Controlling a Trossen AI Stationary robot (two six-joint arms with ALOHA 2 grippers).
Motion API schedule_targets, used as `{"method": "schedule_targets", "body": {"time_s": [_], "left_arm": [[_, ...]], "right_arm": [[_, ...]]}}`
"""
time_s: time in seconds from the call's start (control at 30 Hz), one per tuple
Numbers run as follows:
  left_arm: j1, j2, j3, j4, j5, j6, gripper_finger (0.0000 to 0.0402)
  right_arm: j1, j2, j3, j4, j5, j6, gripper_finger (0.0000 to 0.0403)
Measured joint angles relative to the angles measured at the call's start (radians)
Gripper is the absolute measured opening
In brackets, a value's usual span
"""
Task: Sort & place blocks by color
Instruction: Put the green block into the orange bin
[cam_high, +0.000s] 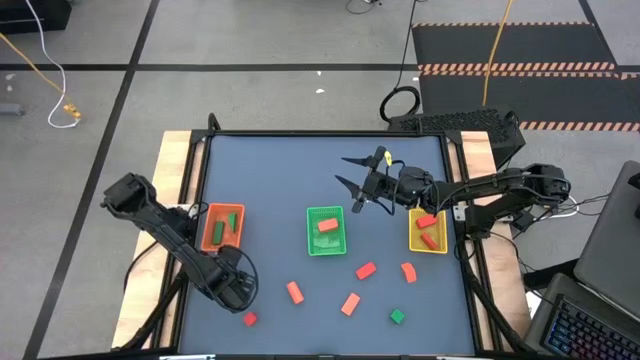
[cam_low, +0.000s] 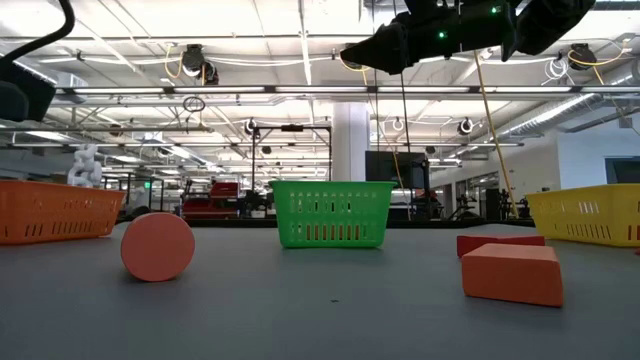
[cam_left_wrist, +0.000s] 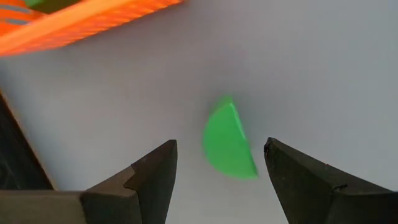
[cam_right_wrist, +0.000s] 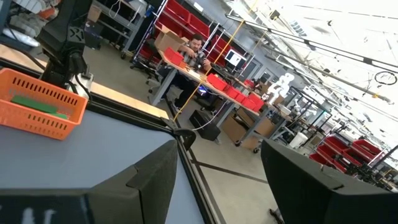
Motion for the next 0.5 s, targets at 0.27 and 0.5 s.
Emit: {"method": "schedule_targets", "body": {"time_s": [0.27,0.5], "left_arm": [[0.006,0.004,-0.002,-0.004,-0.004,-0.008,0.0241],[0.006,0.004,-0.002,-0.001,-0.02,-0.01,0.0241]], "right_arm": [[0.0,0.0,0.0,0.0,0.0,0.0,0.0227],[0.0,0.0,0.0,0.0,0.0,0.0,0.0227]]}}
